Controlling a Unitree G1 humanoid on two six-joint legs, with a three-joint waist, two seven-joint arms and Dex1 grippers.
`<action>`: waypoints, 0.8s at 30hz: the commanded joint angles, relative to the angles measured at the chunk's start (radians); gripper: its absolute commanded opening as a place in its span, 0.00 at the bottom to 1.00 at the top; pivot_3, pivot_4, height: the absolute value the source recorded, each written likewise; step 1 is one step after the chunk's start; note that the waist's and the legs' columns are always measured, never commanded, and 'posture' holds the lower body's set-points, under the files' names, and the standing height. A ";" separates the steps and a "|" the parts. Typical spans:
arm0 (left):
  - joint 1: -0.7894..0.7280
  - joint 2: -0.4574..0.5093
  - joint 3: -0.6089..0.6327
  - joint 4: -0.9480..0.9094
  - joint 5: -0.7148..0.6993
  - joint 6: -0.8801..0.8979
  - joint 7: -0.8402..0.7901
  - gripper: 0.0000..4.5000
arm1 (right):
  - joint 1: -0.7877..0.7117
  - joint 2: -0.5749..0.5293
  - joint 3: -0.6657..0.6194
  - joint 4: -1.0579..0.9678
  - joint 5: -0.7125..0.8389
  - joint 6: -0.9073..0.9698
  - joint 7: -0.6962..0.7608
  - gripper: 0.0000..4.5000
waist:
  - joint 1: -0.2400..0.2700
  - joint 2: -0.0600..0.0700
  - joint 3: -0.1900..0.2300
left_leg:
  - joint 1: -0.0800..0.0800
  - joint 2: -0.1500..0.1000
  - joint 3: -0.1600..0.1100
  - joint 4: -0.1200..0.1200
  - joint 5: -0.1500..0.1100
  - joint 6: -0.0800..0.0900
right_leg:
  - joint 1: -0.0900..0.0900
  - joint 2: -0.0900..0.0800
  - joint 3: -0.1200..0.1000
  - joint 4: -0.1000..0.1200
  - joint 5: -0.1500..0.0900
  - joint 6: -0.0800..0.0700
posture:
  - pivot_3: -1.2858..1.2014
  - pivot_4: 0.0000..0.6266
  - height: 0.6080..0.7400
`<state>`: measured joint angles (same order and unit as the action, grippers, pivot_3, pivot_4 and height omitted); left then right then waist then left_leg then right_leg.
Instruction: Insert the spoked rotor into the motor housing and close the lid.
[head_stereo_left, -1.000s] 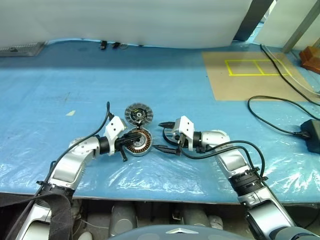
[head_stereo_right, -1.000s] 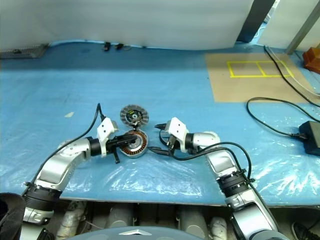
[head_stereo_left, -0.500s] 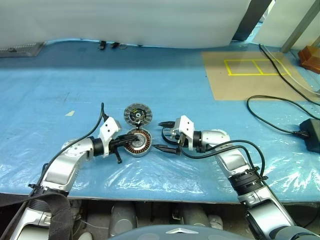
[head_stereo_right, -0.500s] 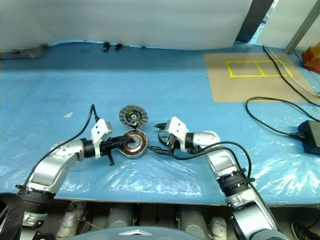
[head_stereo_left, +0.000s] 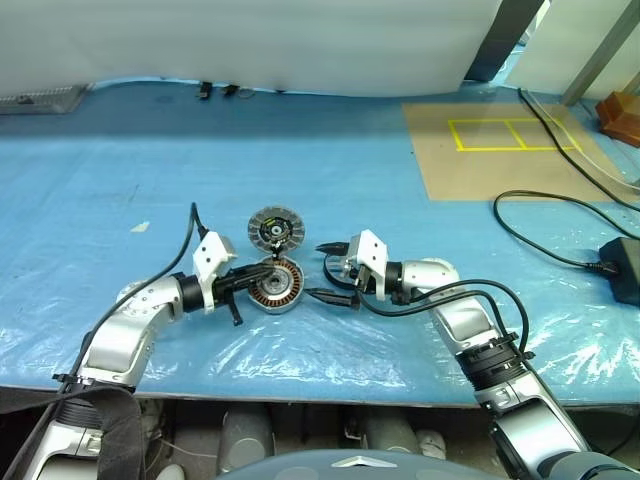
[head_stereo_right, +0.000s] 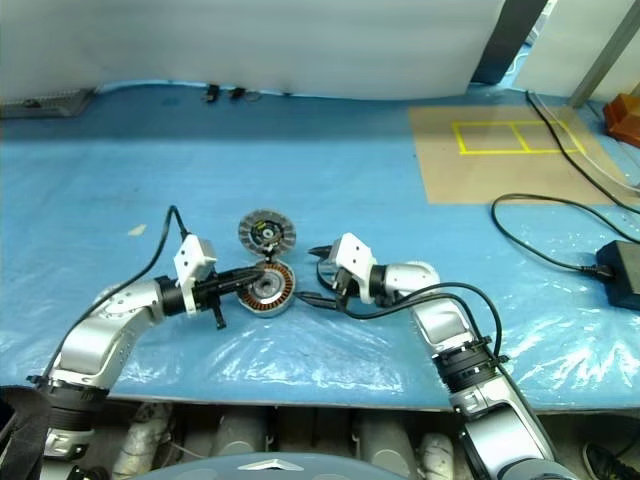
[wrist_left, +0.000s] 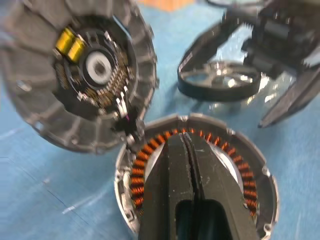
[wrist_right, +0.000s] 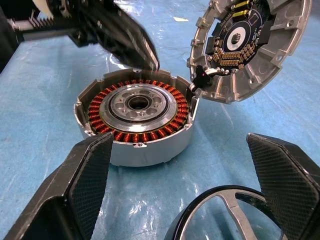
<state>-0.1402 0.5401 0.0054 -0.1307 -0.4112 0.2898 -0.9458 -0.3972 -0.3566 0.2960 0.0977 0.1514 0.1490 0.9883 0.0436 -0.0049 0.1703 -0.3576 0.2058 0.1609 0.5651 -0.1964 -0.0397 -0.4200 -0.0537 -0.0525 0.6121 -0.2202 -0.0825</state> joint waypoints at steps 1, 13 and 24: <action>0.035 -0.010 0.054 -0.068 -0.047 -0.021 0.016 0.01 | -0.031 0.009 -0.035 -0.086 0.078 0.079 0.016 1.00 | -0.001 0.000 0.000 | 0.000 0.000 0.000 0.000 0.000 0.000 | 0.000 0.000 0.000 0.000 0.000 0.000 | 0.52 0.24 1.00; 0.286 -0.047 0.096 -0.256 -0.065 -0.100 0.070 0.01 | -0.178 -0.154 -0.066 -0.172 0.226 0.434 0.158 1.00 | 0.001 0.000 0.000 | 0.002 0.000 0.000 -0.001 0.000 0.001 | 0.001 0.000 0.000 -0.002 0.000 0.000 | 0.52 0.24 1.00; 0.264 -0.051 0.080 -0.232 -0.061 -0.106 0.087 0.01 | -0.300 -0.274 0.067 0.000 0.072 0.394 0.271 1.00 | 0.002 0.000 0.000 | 0.003 0.000 0.001 -0.001 0.000 0.000 | 0.002 0.000 0.000 -0.002 0.000 0.000 | 0.52 0.24 1.00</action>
<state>0.1306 0.4879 0.0801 -0.3536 -0.4662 0.2019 -0.8625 -0.6624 -0.6255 0.3673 0.0964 0.2374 0.5739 1.2483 0.0451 -0.0049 0.1704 -0.3548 0.2058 0.1615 0.5639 -0.1968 -0.0392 -0.4182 -0.0535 -0.0524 0.6105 -0.2203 -0.0823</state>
